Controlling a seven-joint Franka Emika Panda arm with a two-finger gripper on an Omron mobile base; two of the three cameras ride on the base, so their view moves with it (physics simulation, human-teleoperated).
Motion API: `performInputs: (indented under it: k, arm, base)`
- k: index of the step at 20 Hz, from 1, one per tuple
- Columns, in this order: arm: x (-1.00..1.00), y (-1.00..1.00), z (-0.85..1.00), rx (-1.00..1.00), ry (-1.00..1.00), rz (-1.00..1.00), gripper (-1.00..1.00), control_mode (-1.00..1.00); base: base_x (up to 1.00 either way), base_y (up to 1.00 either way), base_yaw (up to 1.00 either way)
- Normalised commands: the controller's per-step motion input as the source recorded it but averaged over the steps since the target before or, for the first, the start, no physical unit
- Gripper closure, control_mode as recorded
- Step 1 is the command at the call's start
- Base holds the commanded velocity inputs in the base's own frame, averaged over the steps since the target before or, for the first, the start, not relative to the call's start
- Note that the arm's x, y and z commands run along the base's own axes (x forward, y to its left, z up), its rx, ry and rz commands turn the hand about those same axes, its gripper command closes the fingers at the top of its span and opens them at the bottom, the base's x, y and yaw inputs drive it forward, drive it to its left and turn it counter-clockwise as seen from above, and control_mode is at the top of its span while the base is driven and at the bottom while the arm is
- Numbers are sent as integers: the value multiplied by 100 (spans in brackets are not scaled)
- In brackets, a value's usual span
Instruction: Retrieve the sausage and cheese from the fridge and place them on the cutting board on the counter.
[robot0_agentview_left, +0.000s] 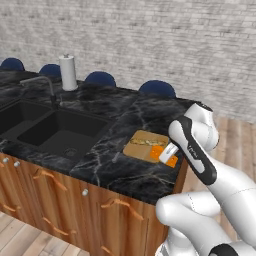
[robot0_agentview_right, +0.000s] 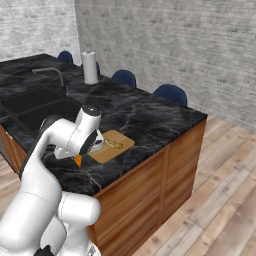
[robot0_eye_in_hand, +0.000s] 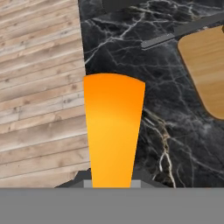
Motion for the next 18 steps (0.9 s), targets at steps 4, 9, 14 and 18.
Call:
performInputs:
  k: [4,9,14,18]
  arm:
    - [-4,0,-1,0,-1,0,100,-100]
    - [68,3,-12,-2,19,-8,100,-100]
    - [72,-8,0,0,9,0,100,-100]
    - [50,-19,0,-1,0,10,100,-100]
  base:
    - [0,0,0]
    - [0,0,0]
    - [0,0,0]
    - [0,0,0]
